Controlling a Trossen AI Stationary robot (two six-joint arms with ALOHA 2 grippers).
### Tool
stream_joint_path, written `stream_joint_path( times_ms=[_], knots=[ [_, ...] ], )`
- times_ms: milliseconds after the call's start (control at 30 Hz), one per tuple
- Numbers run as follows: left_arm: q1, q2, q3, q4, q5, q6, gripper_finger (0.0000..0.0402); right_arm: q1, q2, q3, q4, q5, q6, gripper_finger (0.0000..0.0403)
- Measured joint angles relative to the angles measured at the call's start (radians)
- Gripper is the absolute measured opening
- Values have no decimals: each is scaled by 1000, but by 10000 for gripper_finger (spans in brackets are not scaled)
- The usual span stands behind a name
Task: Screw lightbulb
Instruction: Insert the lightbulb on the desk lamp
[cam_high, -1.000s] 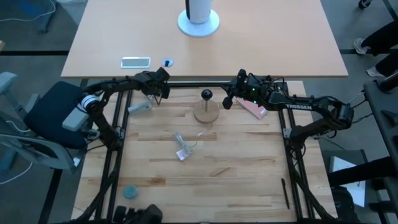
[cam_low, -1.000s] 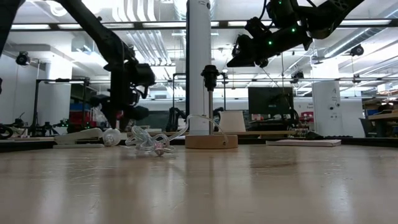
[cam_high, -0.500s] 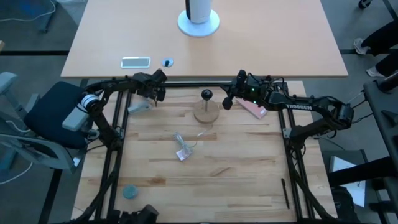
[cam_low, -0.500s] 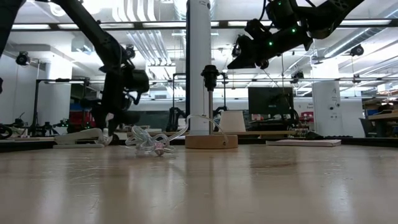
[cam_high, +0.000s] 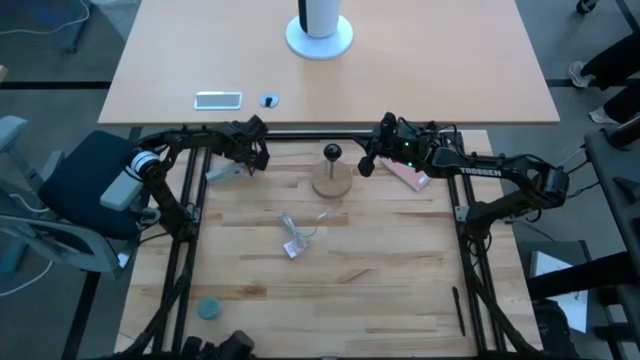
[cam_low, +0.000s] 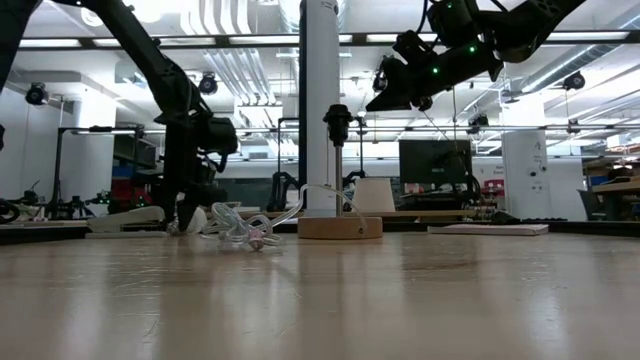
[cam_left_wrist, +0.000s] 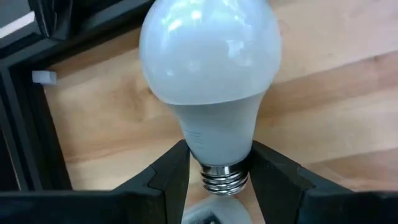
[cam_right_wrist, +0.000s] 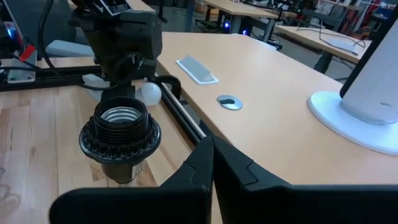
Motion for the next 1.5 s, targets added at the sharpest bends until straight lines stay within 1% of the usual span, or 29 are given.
stream_joint_path(
  times_ms=[200,267,367,500,600,767,833,900,933,1000,1100,1167,1233,1333,1400,1500],
  knots=[
    [0,9,0,60,12,74,144,-1,0,0,1,0,-2,0],
    [-1,19,1,69,9,82,129,-1,0,0,2,0,-2,0],
    [-1,33,3,66,-3,92,95,-2,0,0,1,0,-3,0],
    [-12,21,0,68,-21,116,93,-2,0,0,0,0,-2,0],
    [-30,-30,-4,72,-20,128,93,-2,0,0,0,0,-2,0],
    [-72,-194,-4,127,-24,160,93,-9,0,0,6,1,8,0],
    [-96,-277,-5,195,-25,192,93,-13,0,0,25,0,22,0],
    [-129,-358,-16,324,14,274,93,-16,0,0,63,-10,35,0],
    [-150,-398,-32,414,59,329,93,-19,0,0,82,-27,42,0],
    [-192,-467,-80,620,180,437,93,-20,0,0,129,-83,48,0],
    [-247,-539,-159,940,355,530,93,-19,0,1,218,-158,49,0],
    [-279,-569,-206,1092,418,581,93,-19,0,18,251,-210,63,0],
    [-313,-574,-233,1171,432,614,93,-19,0,47,256,-262,84,0],
    [-348,-554,-245,1220,427,652,93,-12,0,97,222,-348,94,14],
    [-369,-521,-229,1228,423,678,93,1,10,140,178,-373,87,35],
    [-392,-449,-173,1222,423,681,93,18,29,202,91,-373,30,80]
  ],
)
